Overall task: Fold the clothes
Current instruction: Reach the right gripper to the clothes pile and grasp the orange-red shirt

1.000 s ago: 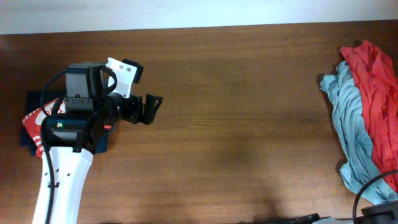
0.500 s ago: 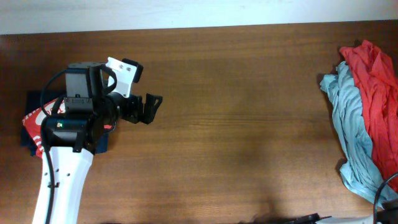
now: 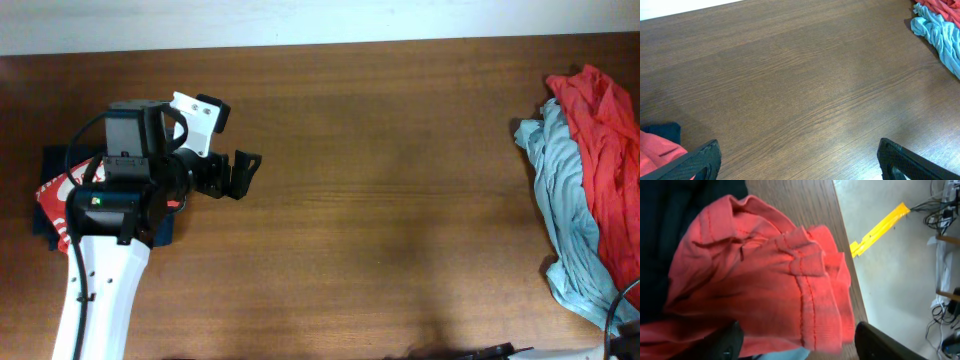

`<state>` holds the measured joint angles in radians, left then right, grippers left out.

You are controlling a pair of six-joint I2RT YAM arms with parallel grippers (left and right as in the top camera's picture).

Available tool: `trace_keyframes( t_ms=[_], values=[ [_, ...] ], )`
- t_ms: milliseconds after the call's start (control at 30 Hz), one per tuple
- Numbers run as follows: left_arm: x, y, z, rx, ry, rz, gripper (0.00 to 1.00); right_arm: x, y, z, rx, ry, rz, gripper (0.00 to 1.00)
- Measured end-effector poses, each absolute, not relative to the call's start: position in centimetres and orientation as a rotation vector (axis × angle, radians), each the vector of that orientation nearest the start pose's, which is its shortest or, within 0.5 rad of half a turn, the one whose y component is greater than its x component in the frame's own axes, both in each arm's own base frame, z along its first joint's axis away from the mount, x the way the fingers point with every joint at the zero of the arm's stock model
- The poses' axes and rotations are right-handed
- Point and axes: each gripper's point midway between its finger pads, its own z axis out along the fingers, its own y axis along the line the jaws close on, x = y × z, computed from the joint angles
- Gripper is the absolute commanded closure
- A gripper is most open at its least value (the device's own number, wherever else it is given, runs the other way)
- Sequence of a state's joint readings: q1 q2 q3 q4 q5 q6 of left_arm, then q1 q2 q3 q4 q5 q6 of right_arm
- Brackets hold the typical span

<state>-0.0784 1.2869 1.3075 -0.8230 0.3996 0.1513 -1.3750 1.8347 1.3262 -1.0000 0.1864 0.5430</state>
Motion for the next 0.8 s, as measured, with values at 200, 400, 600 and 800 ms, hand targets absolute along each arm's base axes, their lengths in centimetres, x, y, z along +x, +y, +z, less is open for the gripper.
trace_keyframes(
  t_ms=[200, 400, 600, 800],
  values=[
    [34.5, -9.4, 26.5, 0.456, 2.29, -0.436, 0.01, 3.5, -35.1, 5.5, -2.593, -1.74, 0.337, 0.3],
    [34.5, -9.4, 26.5, 0.447, 2.292, -0.442, 0.01, 3.4, -34.6, 4.9, -2.603, -1.707, 0.333, 0.49],
    [34.5, -9.4, 26.5, 0.438, 2.295, -0.446, 0.01, 3.4, -34.8, 4.9, -2.607, -1.709, 0.338, 0.96],
    [34.4, -9.5, 26.5, 0.435, 2.295, -0.456, 0.0, 3.9, -34.8, 4.8, -2.628, -1.719, 0.297, 0.96]
  ],
)
